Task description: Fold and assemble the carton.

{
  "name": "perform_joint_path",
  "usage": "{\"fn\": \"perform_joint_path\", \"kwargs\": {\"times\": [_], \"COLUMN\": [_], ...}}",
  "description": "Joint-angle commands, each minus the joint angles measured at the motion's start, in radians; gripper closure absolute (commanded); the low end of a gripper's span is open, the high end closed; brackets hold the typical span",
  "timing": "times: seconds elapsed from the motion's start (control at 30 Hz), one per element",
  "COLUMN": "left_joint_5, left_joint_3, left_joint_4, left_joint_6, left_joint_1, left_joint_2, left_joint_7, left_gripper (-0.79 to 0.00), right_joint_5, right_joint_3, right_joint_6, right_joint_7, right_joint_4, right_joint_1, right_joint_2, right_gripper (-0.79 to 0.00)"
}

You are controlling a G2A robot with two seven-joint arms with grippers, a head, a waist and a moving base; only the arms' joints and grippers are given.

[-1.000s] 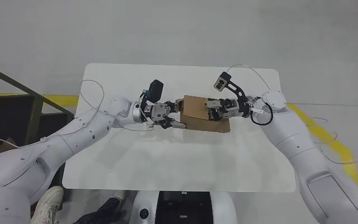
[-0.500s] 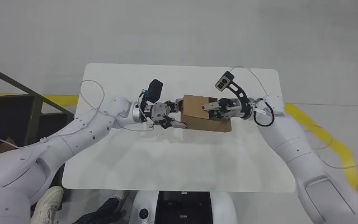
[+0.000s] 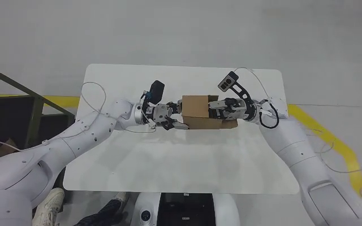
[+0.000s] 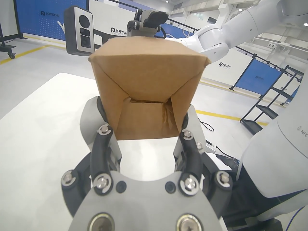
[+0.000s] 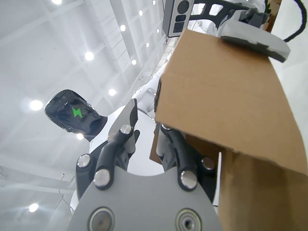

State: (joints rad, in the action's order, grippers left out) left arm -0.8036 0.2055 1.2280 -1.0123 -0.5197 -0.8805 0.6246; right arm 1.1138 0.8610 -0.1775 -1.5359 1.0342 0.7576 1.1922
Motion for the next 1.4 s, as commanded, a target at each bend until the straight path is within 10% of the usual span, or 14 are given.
{"fn": "perform_joint_path", "kwargs": {"times": [0.0, 1.0, 1.37], "left_joint_5": [-0.003, -0.014, -0.021], "left_joint_3": [0.003, 0.03, 0.039], "left_joint_4": [0.001, 0.016, 0.015], "left_joint_6": [0.0, 0.0, 0.0], "left_joint_1": [-0.002, -0.022, -0.028], "left_joint_2": [0.0, 0.003, 0.0], "left_joint_7": [0.001, 0.001, -0.009], "left_gripper": [-0.474, -0.486, -0.486], "right_joint_5": [0.018, -0.021, -0.338], "right_joint_3": [0.001, 0.084, 0.183], "right_joint_6": [0.0, -0.015, 0.05], "right_joint_7": [0.0, 0.0, 0.089], "right_joint_4": [0.014, 0.012, 0.12], "right_joint_1": [0.007, -0.002, 0.02], "right_joint_2": [-0.001, -0.047, -0.105], "right_gripper": [-0.102, 0.0, 0.0]}}
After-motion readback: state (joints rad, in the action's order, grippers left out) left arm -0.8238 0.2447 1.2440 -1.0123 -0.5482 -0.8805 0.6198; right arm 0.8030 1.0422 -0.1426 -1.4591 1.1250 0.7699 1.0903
